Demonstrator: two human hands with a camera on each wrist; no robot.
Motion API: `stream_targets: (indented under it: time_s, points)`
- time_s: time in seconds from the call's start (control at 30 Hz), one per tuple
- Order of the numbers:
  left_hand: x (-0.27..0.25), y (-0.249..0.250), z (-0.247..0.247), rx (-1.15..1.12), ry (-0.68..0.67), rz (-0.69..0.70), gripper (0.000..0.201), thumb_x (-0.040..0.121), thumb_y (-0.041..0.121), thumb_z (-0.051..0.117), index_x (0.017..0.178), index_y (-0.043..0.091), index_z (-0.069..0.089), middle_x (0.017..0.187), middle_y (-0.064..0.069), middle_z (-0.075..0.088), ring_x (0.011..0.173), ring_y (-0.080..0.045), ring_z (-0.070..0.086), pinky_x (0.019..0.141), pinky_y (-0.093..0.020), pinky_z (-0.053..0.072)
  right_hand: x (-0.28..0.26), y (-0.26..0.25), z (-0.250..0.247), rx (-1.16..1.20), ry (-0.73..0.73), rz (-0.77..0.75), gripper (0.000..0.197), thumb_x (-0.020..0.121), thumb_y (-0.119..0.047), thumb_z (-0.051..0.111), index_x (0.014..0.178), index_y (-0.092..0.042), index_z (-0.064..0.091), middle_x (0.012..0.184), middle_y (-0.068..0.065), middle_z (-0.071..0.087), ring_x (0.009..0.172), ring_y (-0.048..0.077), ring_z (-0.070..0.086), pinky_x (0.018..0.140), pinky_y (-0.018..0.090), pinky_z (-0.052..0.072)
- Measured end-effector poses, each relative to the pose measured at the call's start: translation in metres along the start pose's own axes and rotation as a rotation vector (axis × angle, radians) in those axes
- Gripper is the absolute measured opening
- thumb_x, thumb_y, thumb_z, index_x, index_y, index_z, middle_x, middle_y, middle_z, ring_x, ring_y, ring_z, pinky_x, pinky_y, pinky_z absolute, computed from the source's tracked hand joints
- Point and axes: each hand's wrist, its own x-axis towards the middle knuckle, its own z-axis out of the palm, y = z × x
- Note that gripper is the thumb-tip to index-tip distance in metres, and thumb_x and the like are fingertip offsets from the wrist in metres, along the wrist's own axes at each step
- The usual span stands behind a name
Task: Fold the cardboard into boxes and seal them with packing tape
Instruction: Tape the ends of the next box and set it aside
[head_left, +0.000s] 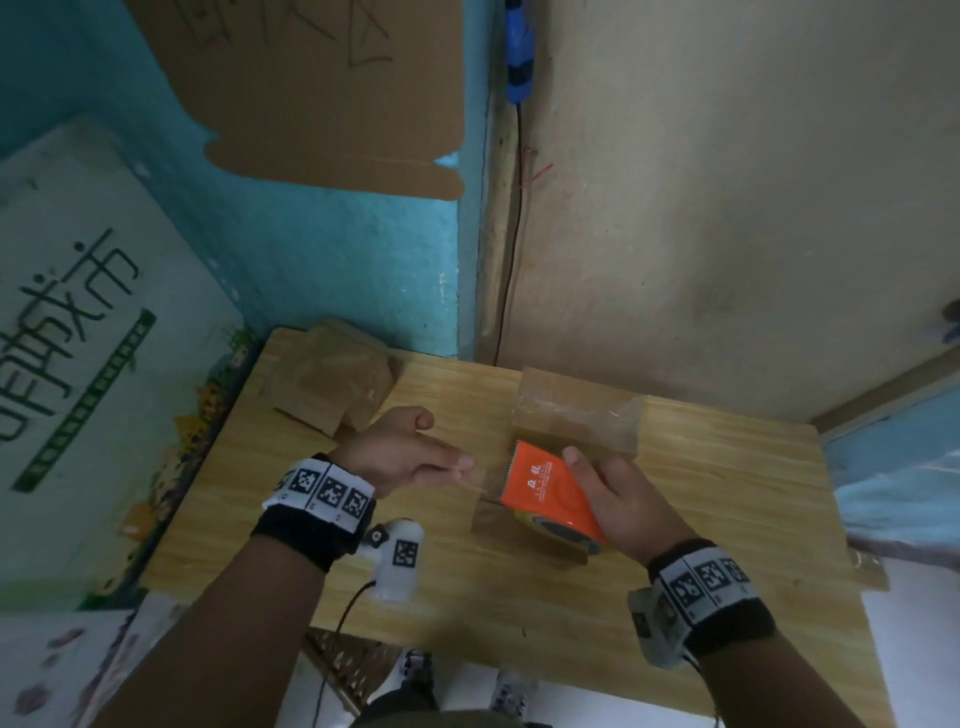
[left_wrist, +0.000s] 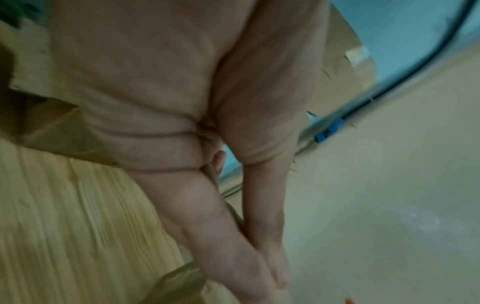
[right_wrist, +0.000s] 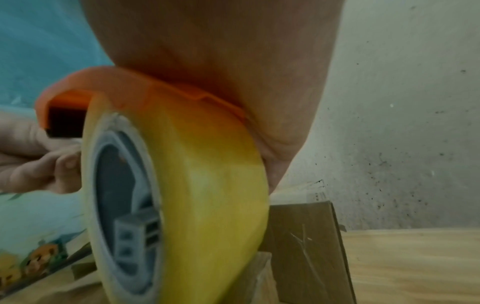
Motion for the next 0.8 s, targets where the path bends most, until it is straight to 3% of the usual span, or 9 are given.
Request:
stream_targets:
  time_s: [0.07, 0.13, 0.17, 0.23, 0.37, 0.5, 0.57, 0.7, 0.8]
  points:
    - [0.000, 0.003, -0.021, -0.010, 0.056, -0.013, 0.059, 0.070, -0.006, 0.088, 0.107, 0.010, 0.044, 0.107, -0.028, 0.074, 0.098, -0.032, 0.076, 0.085, -0.036, 0.063, 0.000, 0.001, -0.003, 0.018, 0.015, 0.022, 0.089, 0.084, -0.090, 0.027, 0.078, -0.008, 0.061, 0.070, 0.013, 0.063, 0.071, 0.037, 0.071, 0.070, 0.043, 0.057]
    - [-0.004, 0.005, -0.047, 0.018, 0.112, -0.019, 0.056, 0.067, -0.001, 0.091, 0.110, -0.003, 0.055, 0.101, -0.021, 0.077, 0.100, -0.032, 0.076, 0.085, -0.034, 0.063, 0.004, 0.008, -0.009, 0.043, 0.014, 0.024, 0.102, 0.081, -0.098, 0.027, 0.077, -0.002, 0.064, 0.067, 0.015, 0.068, 0.062, 0.034, 0.071, 0.068, 0.052, 0.062]
    - [-0.005, 0.004, -0.059, 0.038, 0.127, -0.014, 0.050, 0.067, 0.001, 0.091, 0.105, -0.007, 0.061, 0.094, -0.019, 0.077, 0.101, -0.032, 0.076, 0.083, -0.032, 0.063, 0.006, 0.009, -0.013, 0.057, 0.002, 0.019, 0.107, 0.081, -0.099, 0.029, 0.079, 0.001, 0.066, 0.067, 0.018, 0.070, 0.057, 0.033, 0.071, 0.062, 0.055, 0.063]
    - [-0.004, -0.004, -0.074, 0.025, 0.142, 0.007, 0.035, 0.065, 0.004, 0.092, 0.081, 0.006, 0.061, 0.087, -0.019, 0.074, 0.102, -0.033, 0.075, 0.078, -0.029, 0.064, 0.008, 0.009, -0.015, 0.059, -0.014, 0.007, 0.107, 0.083, -0.097, 0.032, 0.080, 0.004, 0.069, 0.067, 0.021, 0.071, 0.053, 0.033, 0.071, 0.054, 0.054, 0.062]
    - [0.017, -0.032, -0.064, 0.028, 0.256, 0.030, 0.068, 0.066, -0.003, 0.093, 0.118, 0.013, 0.052, 0.116, -0.026, 0.067, 0.098, -0.033, 0.076, 0.075, -0.033, 0.064, 0.008, 0.003, -0.010, 0.066, -0.022, 0.003, 0.098, 0.086, -0.090, 0.034, 0.081, 0.001, 0.070, 0.069, 0.017, 0.072, 0.054, 0.029, 0.073, 0.054, 0.052, 0.063]
    - [0.049, -0.054, -0.042, 0.064, 0.307, 0.088, 0.039, 0.082, -0.015, 0.076, 0.084, 0.011, 0.047, 0.091, -0.031, 0.072, 0.065, -0.021, 0.070, 0.059, -0.028, 0.056, 0.010, 0.000, -0.010, 0.032, -0.011, 0.000, 0.094, 0.089, -0.086, 0.031, 0.077, -0.001, 0.069, 0.066, 0.013, 0.072, 0.055, 0.028, 0.071, 0.060, 0.049, 0.063]
    - [0.065, -0.057, -0.035, 0.051, 0.348, 0.129, 0.036, 0.084, -0.017, 0.072, 0.078, 0.009, 0.047, 0.079, -0.024, 0.074, 0.065, -0.024, 0.068, 0.052, -0.025, 0.052, 0.012, -0.004, -0.010, 0.000, -0.001, -0.017, 0.090, 0.089, -0.087, 0.027, 0.069, -0.006, 0.063, 0.060, 0.007, 0.067, 0.055, 0.030, 0.068, 0.060, 0.042, 0.057]
    - [0.085, -0.053, -0.031, 0.096, 0.375, 0.156, 0.035, 0.080, -0.013, 0.076, 0.077, 0.010, 0.050, 0.072, -0.022, 0.073, 0.067, -0.025, 0.065, 0.066, -0.034, 0.051, 0.014, -0.006, -0.014, -0.063, -0.003, 0.014, 0.083, 0.100, -0.075, 0.030, 0.066, -0.008, 0.065, 0.057, 0.007, 0.066, 0.047, 0.019, 0.065, 0.049, 0.028, 0.050]
    - [0.093, -0.047, -0.026, 0.151, 0.353, 0.167, 0.031, 0.076, -0.009, 0.080, 0.078, 0.009, 0.054, 0.074, -0.026, 0.073, 0.062, -0.024, 0.065, 0.071, -0.037, 0.053, 0.011, -0.001, -0.013, -0.110, 0.054, 0.032, 0.082, 0.103, -0.072, 0.031, 0.065, -0.008, 0.067, 0.058, 0.007, 0.067, 0.048, 0.017, 0.067, 0.051, 0.030, 0.053]
